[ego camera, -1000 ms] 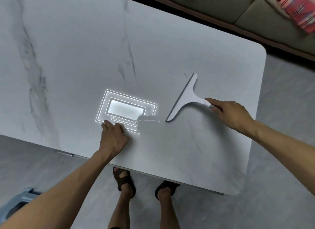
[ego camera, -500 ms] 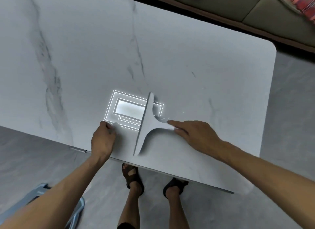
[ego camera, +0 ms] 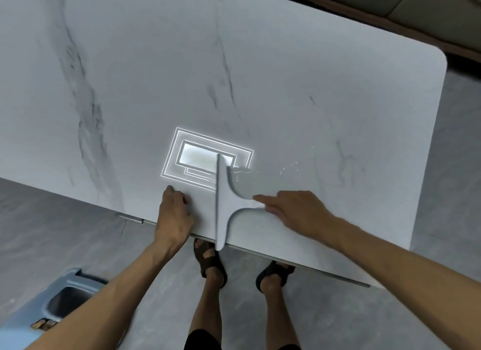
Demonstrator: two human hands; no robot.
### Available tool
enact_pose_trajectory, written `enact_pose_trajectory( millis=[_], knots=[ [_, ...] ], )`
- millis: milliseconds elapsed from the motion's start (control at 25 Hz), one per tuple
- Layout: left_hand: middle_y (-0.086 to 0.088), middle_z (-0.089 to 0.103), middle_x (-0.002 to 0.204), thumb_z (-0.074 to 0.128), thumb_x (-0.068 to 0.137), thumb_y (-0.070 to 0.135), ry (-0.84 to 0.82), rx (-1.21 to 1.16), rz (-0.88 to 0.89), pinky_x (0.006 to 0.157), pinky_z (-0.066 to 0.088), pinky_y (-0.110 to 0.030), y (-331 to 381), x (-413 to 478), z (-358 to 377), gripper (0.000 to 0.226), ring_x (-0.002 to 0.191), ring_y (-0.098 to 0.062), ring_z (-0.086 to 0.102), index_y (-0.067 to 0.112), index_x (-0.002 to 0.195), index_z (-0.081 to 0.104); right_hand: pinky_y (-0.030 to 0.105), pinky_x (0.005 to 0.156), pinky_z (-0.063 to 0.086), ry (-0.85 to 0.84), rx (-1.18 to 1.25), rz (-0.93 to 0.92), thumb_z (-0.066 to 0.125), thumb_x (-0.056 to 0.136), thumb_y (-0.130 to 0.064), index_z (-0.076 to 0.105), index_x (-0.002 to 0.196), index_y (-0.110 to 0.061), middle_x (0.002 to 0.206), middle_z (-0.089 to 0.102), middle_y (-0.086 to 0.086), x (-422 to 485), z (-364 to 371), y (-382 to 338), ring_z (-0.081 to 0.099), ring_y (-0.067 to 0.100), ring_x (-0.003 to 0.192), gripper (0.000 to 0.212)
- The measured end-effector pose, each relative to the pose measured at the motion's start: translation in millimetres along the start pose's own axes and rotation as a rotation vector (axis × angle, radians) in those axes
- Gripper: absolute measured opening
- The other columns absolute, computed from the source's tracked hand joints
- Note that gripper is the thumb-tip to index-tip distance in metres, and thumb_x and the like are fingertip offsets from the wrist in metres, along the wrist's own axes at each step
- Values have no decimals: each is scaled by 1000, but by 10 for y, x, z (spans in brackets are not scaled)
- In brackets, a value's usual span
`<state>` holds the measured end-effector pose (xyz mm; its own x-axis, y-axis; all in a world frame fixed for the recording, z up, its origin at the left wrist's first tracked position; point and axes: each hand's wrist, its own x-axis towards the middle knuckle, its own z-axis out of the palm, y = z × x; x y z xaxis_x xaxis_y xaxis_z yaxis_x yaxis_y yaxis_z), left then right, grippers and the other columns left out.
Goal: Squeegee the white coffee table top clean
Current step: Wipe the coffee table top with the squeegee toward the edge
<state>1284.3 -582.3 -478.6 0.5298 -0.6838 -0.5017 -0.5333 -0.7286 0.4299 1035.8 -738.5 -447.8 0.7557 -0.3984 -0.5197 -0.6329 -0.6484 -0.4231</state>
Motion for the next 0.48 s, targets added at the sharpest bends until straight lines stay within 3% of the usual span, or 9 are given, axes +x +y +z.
enact_pose_trajectory(
  millis=[200, 360, 480],
  knots=[
    [-24, 37, 120, 45, 70, -9, -149, 165, 14, 68, 34, -33, 91, 66, 150, 24, 107, -40, 42, 7, 89, 43, 24, 65, 36, 64, -130, 258, 27, 100, -48, 33, 140, -56, 89, 57, -17, -807, -375, 884, 61, 11, 86, 41],
    [-13, 50, 106, 48, 73, -2, -64, 89, -63, 63, 36, -34, 75, 50, 79, 23, 84, -32, 51, 12, 91, 44, 24, 65, 36, 70, -146, 279, 24, 98, -51, 33, 139, -58, 94, 61, -20, -997, -471, 855, 62, 10, 89, 43],
    [-6, 59, 87, 46, 75, 0, 51, -42, -185, 63, 38, -33, 11, -9, -37, 25, 75, -29, 54, 18, 92, 43, 28, 71, 40, 13, -4, 149, 27, 98, -53, 30, 138, -60, 101, 62, -14, -679, -261, 329, 61, 13, 96, 41]
  ],
)
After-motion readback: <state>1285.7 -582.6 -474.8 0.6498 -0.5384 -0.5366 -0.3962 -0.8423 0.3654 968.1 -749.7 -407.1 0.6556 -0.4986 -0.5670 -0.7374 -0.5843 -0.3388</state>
